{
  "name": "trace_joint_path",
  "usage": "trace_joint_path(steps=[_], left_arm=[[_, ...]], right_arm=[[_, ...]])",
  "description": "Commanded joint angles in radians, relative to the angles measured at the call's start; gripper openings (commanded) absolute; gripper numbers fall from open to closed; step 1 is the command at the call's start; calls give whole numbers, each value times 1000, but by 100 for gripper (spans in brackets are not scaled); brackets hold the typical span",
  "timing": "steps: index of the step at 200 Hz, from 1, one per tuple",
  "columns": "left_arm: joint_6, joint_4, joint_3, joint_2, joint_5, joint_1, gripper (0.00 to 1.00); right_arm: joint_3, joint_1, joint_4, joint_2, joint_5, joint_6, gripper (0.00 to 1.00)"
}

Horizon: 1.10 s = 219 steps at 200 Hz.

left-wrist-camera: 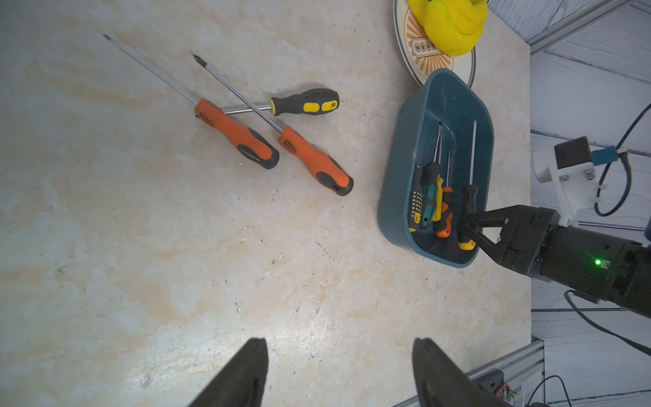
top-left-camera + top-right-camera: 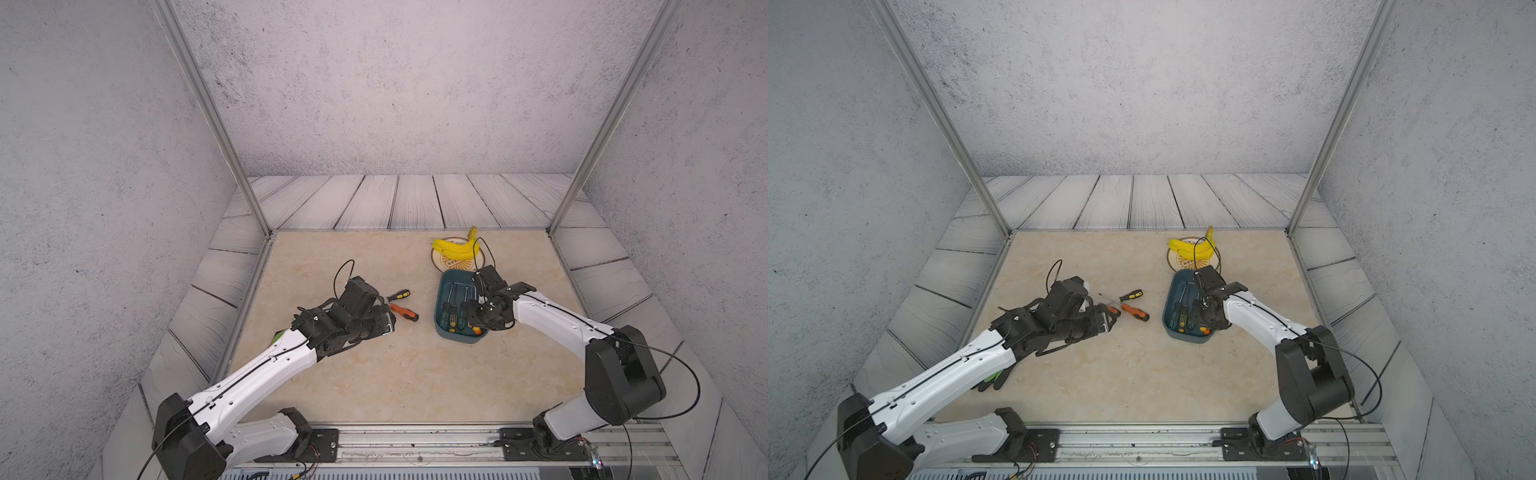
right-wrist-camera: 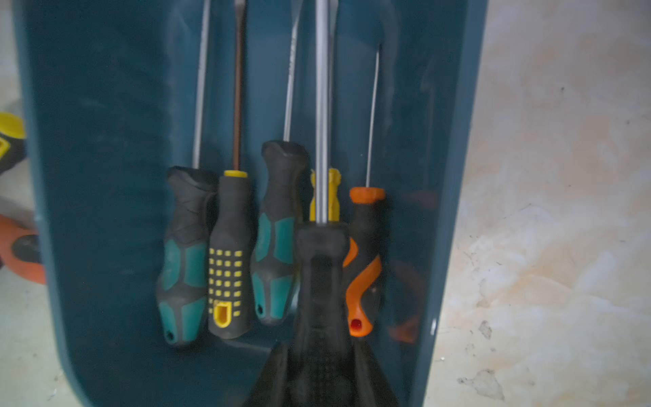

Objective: Put the screwdriver on the desktop into the storage box
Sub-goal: Place the screwdriver in the storage box.

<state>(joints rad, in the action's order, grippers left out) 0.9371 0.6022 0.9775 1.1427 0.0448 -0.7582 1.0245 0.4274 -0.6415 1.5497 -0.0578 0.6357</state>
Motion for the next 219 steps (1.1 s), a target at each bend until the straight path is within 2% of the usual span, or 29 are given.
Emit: trace_joint_path(steps=[1,17,81,105,168,219], left_arm=[[14,-3,-16,-17,-11,7,70],[19,-7,-24,-17,-9,8,70],[32,-8,-42,-28,-4,14,70],[40,-13,-54,-35,-2,20,70],[37,-18,-69,-35,11,47,70],[34,-4,-57,3,23,79,69]], right_arm=[[49,-5,-29,29,-68,2,15],[55,-6,-29,46,-78,8,18],[75,-7,-33,80,-75,15,39],[88,-9,-37,69,-52,14,44],[99,1,-40,-55,40,-32,44],[35,26,-31,-208,124,-66,43]])
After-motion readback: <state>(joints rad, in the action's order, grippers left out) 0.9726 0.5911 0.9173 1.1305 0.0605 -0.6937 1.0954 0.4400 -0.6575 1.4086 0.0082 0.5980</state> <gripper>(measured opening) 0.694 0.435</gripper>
